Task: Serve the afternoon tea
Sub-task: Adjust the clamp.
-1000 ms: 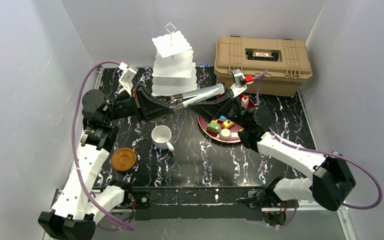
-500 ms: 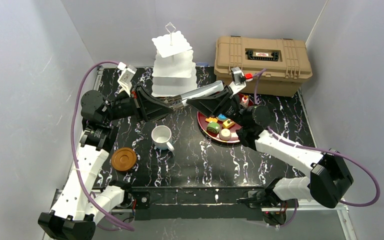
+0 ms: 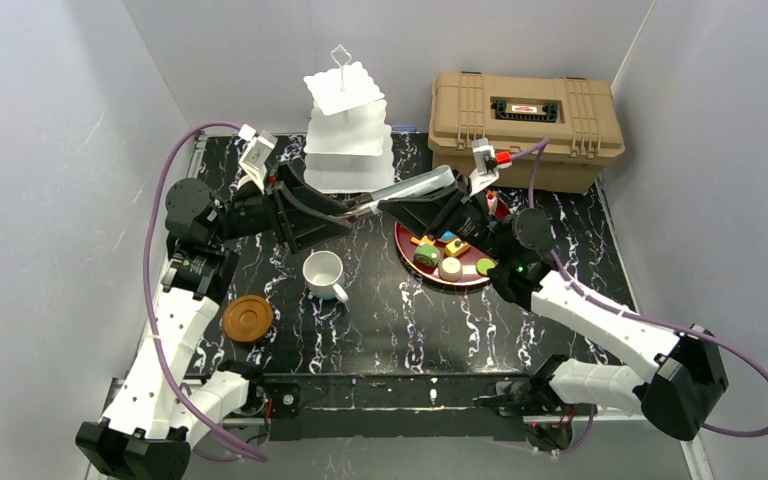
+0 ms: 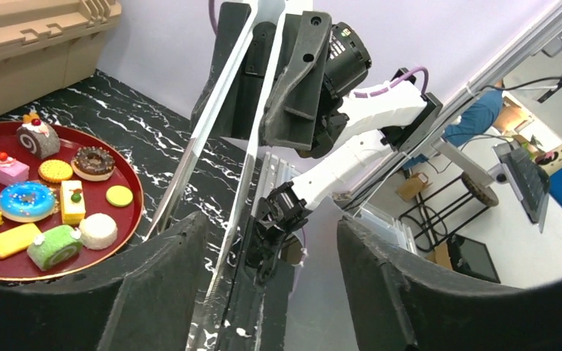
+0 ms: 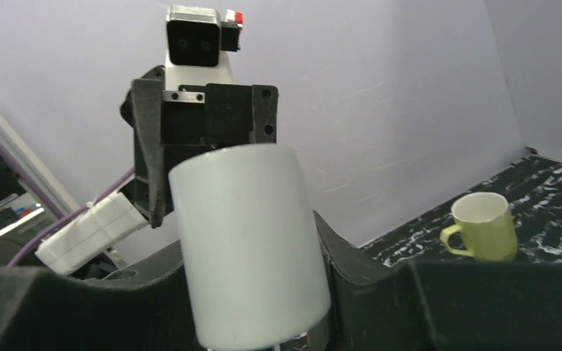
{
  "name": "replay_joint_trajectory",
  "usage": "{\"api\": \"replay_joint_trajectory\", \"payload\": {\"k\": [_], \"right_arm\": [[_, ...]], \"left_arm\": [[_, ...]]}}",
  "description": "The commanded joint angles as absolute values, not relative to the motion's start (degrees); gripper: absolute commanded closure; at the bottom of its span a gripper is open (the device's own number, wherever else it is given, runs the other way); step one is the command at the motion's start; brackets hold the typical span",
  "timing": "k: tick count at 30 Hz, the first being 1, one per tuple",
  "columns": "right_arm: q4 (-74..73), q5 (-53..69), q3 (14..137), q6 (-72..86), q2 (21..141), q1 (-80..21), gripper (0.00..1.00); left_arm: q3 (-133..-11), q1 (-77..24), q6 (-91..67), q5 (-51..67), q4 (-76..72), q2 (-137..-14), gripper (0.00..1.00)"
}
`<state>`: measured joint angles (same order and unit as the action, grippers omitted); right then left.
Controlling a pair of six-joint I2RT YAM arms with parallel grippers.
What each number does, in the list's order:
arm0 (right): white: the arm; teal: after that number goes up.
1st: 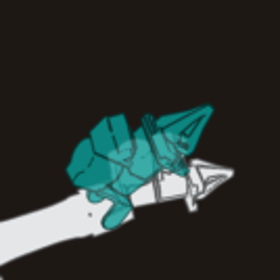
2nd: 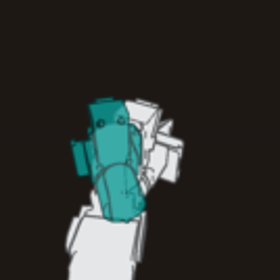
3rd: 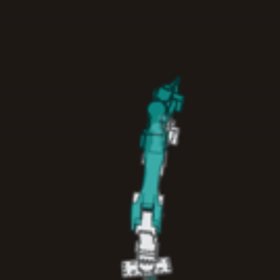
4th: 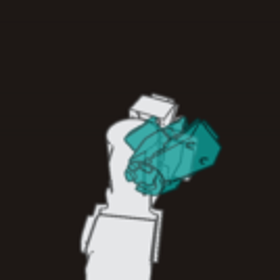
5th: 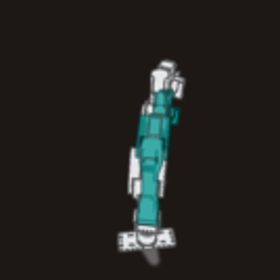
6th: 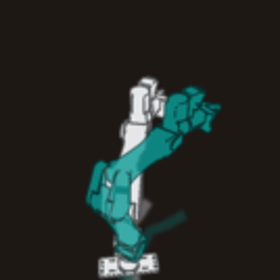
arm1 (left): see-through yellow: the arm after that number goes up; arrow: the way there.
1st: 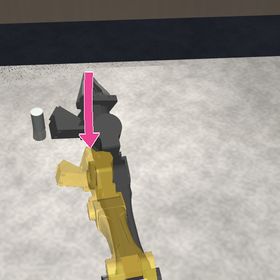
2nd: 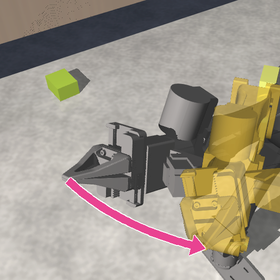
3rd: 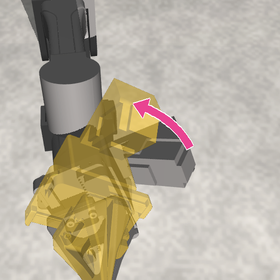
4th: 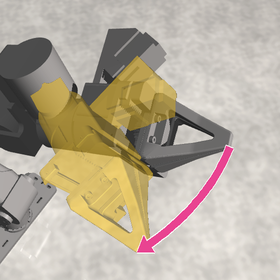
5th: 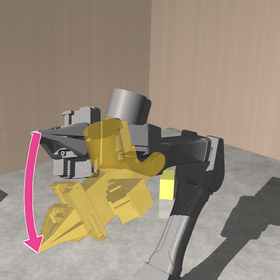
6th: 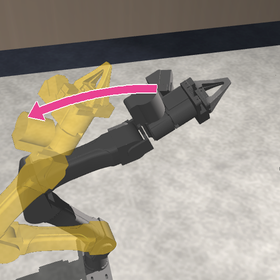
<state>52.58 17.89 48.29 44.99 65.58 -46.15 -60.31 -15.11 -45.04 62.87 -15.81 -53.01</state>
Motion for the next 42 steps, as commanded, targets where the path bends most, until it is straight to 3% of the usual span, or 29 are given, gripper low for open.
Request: {"api": "replay_joint_trajectory", "payload": {"k": [1,3,9,13,17,21,24,31,36,42], "right_arm": [[42.78,13.81,49.72,37.12,61.74,-46.21,0.76],[35.44,12.08,51.19,33.53,60.61,-46.16,0.79],[21.61,6.56,54.92,26.31,59.03,-46.23,0.80],[20.25,4.28,56.59,27.22,60.06,-46.31,0.79],[19.42,0.50,59.52,30.27,63.54,-48.78,0.78],[17.19,-5.57,63.93,28.43,66.63,-53.65,0.79],[15.34,-7.36,66.13,27.27,68.36,-55.93,0.79],[15.06,-7.64,66.29,27.07,68.13,-57.20,0.79],[15.16,-6.66,65.83,27.85,68.00,-57.60,0.80],[16.49,-6.64,64.99,28.67,68.12,-58.33,0.79]], "left_arm": [[-62.69,-15.14,-39.82,62.05,-13.90,-52.62,0.30],[-63.31,-15.11,-36.10,61.69,-12.31,-52.29,0.24],[-68.58,-15.12,-15.98,56.02,2.70,-51.94,0.22],[-67.61,-15.56,-4.66,53.83,3.82,-50.52,0.21],[-64.48,-21.05,12.49,50.22,9.31,-49.75,0.18],[-61.36,-29.77,31.95,38.34,13.09,-49.28,0.17],[-60.64,-33.79,37.17,29.61,11.05,-50.40,0.18],[-58.97,-35.86,41.28,22.31,8.56,-51.93,0.19],[-58.08,-35.90,40.28,22.36,8.38,-51.99,0.26],[-59.00,-35.94,38.06,23.42,8.92,-53.22,0.58]]}}
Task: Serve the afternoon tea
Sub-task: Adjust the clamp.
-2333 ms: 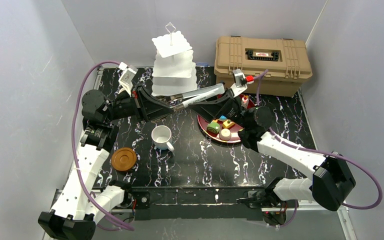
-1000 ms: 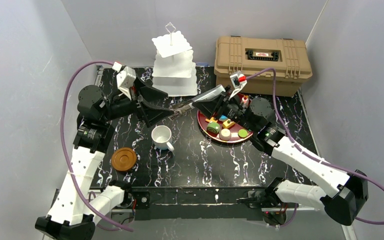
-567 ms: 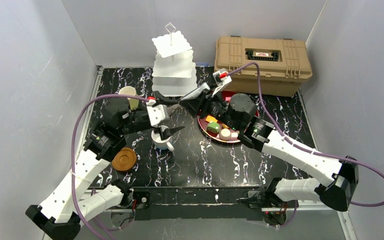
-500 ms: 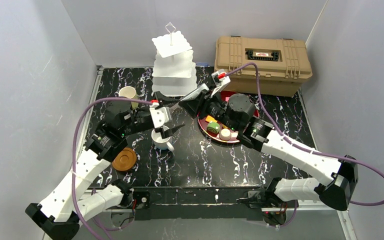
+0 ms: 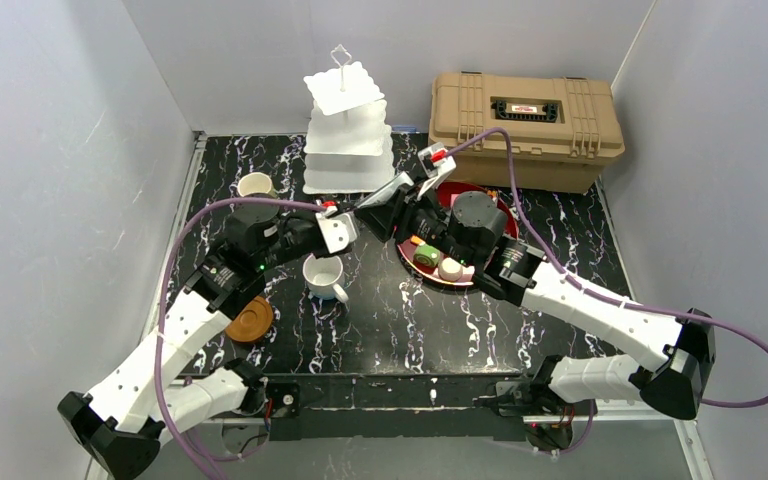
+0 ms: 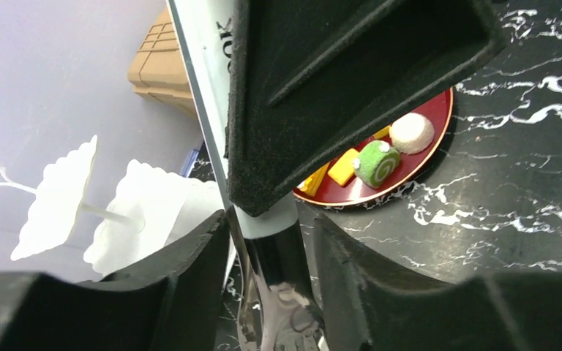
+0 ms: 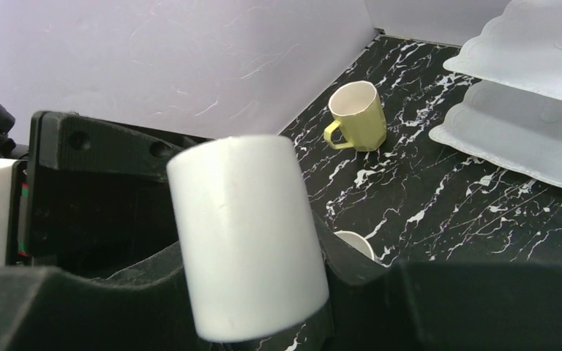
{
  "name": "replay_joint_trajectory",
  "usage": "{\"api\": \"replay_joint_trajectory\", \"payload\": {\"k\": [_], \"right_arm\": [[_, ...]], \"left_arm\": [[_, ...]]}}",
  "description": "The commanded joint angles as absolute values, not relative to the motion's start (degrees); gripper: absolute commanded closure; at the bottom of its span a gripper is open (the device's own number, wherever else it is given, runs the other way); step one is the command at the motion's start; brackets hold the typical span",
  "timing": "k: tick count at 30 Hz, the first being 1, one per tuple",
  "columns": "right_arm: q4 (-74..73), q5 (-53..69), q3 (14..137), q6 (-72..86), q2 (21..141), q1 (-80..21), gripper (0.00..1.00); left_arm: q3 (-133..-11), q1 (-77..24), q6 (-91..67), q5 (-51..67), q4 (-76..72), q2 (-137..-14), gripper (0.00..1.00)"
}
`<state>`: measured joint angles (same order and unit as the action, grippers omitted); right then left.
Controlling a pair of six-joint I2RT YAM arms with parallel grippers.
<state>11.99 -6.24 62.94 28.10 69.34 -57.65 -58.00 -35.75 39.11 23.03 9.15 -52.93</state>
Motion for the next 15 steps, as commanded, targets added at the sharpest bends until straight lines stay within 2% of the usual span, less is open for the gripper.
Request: {"api": "replay_joint_trajectory", "payload": {"k": [1,2,4,6,9,15], "right_arm": [[16.70,-6.67,64.89,28.73,68.18,-58.40,0.79],[16.84,-6.88,64.82,28.77,68.22,-58.44,0.78],[17.39,-7.17,64.38,29.03,68.20,-58.53,0.71],[18.60,-7.57,63.56,29.48,68.08,-58.54,0.56],[20.20,-8.30,62.61,30.02,68.03,-58.54,0.45],[21.34,-8.10,63.35,31.24,69.51,-58.54,0.41]], "left_arm": [[-59.00,-35.95,37.72,23.87,8.88,-53.26,0.64],[-59.02,-36.02,37.44,24.10,8.88,-53.14,0.73],[-58.99,-36.12,37.17,24.53,8.94,-52.94,0.79],[-58.76,-36.12,36.93,25.18,8.96,-52.61,0.81],[-58.60,-36.19,36.74,26.47,9.50,-52.05,0.82],[-58.12,-37.18,37.55,26.45,10.02,-51.52,0.80]]}}
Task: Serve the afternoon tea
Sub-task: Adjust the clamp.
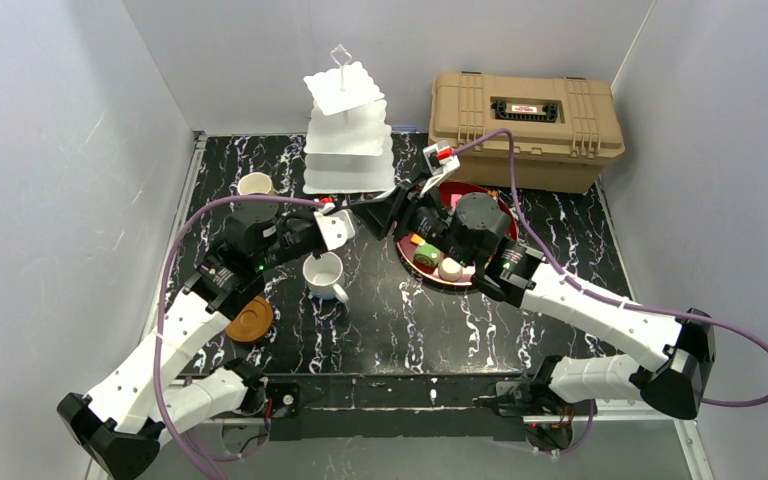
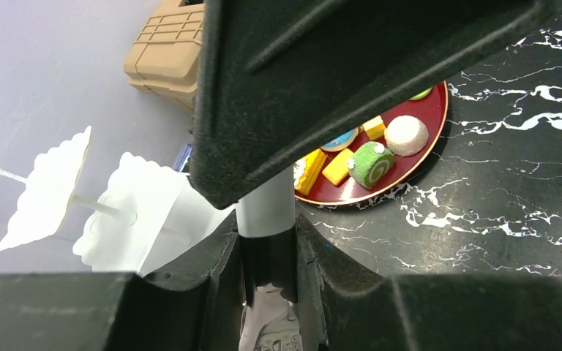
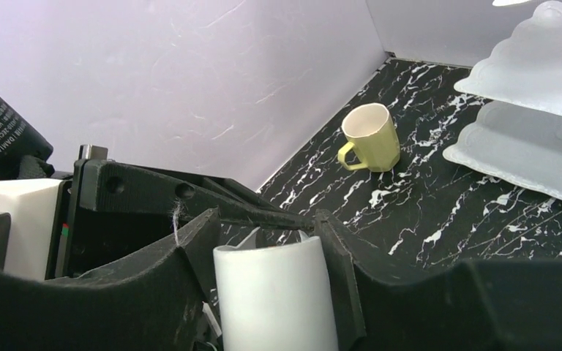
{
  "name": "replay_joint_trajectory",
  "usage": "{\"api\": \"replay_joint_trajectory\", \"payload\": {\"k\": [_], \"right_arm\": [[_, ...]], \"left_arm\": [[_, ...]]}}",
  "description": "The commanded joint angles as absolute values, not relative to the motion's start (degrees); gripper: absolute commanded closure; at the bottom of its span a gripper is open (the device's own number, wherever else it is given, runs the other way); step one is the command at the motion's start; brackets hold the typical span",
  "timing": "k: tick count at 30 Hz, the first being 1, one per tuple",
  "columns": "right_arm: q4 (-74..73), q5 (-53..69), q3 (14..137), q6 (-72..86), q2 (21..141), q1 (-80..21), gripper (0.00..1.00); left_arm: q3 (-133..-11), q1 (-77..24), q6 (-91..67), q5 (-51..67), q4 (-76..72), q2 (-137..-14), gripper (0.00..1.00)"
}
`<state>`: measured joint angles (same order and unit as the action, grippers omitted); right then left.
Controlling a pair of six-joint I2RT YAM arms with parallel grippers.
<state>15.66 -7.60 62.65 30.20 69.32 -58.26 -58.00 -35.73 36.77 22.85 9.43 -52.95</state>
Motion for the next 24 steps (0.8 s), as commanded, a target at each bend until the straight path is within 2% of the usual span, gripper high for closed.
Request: {"api": "replay_joint_trajectory", "payload": {"k": [1,5,11,17,20,24], "right_arm": [[21.18,-7.96,63.58,31.31,69.71,-58.61,0.42],[19.43,-8.51,63.37,31.49,69.52,-58.62,0.48],[18.85,-8.71,61.83,32.29,68.83,-58.62,0.50],[16.96,-8.76,63.25,32.30,69.87,-58.62,0.70],[16.50,-10.91,63.01,31.87,69.05,-58.62,0.75],[14.48,-12.20,64.16,29.71,68.01,-58.62,0.76]], "left_arm": [[-58.18,-37.26,37.49,26.12,10.02,-51.62,0.79],[-58.44,-37.26,37.01,24.04,9.90,-51.94,0.73],[-58.57,-37.24,35.72,22.77,9.40,-51.93,0.68],[-59.45,-37.26,34.70,23.03,9.71,-51.89,0.67],[-59.19,-37.27,34.60,24.58,11.27,-51.33,0.53],[-57.66,-37.21,34.61,25.19,12.33,-50.13,0.33]]}}
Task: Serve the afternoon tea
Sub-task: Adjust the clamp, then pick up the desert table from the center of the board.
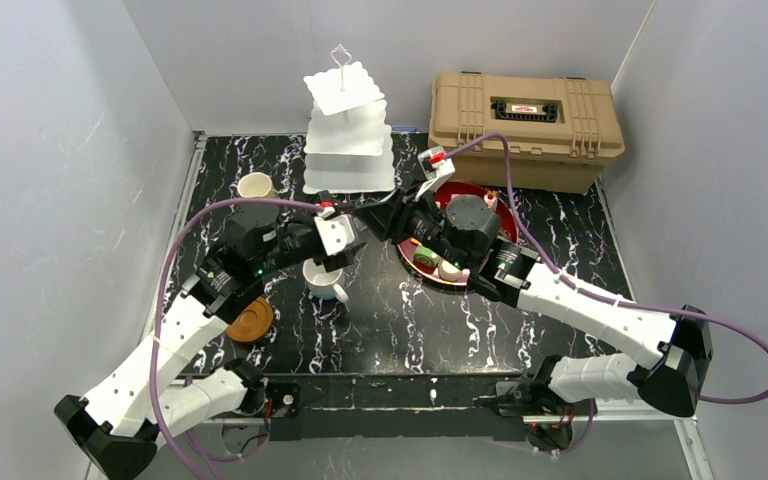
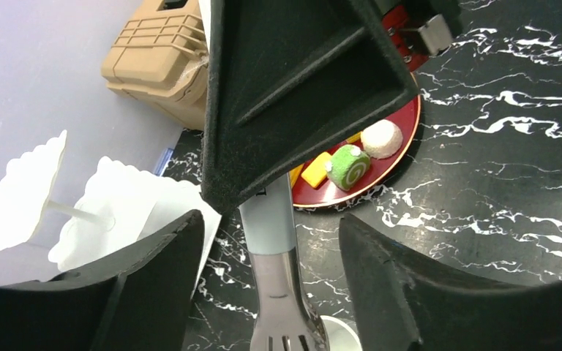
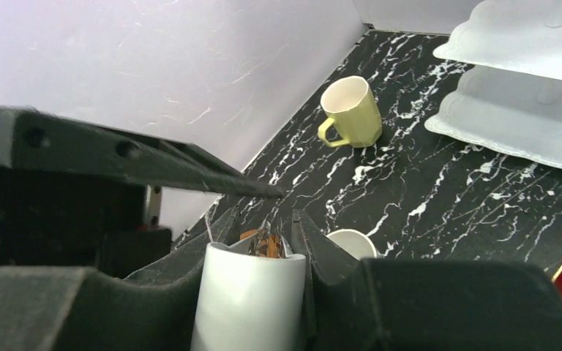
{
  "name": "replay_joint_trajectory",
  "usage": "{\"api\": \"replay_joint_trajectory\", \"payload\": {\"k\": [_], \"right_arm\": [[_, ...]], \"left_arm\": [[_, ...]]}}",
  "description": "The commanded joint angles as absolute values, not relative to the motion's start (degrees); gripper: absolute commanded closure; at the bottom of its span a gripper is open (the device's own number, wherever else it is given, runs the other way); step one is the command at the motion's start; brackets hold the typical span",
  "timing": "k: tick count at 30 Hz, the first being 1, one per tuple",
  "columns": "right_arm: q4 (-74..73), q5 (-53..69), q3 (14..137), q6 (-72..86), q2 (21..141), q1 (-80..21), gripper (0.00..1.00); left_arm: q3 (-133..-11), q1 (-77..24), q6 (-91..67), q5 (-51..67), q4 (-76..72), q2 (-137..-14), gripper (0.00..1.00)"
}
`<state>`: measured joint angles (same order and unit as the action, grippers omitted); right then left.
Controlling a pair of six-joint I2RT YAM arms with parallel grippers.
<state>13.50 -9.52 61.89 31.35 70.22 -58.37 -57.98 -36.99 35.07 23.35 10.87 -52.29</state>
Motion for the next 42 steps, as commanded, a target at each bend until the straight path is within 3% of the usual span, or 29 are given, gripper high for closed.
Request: {"api": "replay_joint_trajectory", "payload": {"k": [1,2,6,9,13,21,33,42], "right_arm": [[13.58,-12.94,64.24,29.00,67.77,-58.62,0.76],[12.94,-13.92,64.15,28.09,67.38,-58.62,0.75],[9.02,-19.74,63.55,23.34,66.63,-58.56,0.76],[6.87,-24.47,63.12,20.00,66.77,-58.54,0.80],[5.50,-28.65,62.67,17.01,67.10,-58.32,0.83],[2.62,-32.67,62.26,14.64,64.87,-58.01,0.85],[2.00,-31.06,59.24,16.94,61.99,-58.01,0.85],[1.64,-28.78,59.27,18.75,61.72,-58.01,0.85]], "left_arm": [[-57.83,-37.25,33.79,25.01,12.73,-50.06,0.25],[-58.36,-37.25,31.98,24.95,13.05,-50.02,0.18],[-62.83,-37.24,24.55,24.47,15.84,-51.61,0.10],[-70.04,-36.41,14.94,16.23,19.18,-56.79,0.02],[-81.14,-28.86,9.32,15.38,24.45,-65.51,0.02],[-96.44,-19.16,8.90,12.44,21.28,-80.88,0.02],[-107.53,-17.57,8.59,12.37,-3.54,-104.80,0.03],[-117.10,-16.29,4.59,9.91,-12.50,-117.96,0.03]]}}
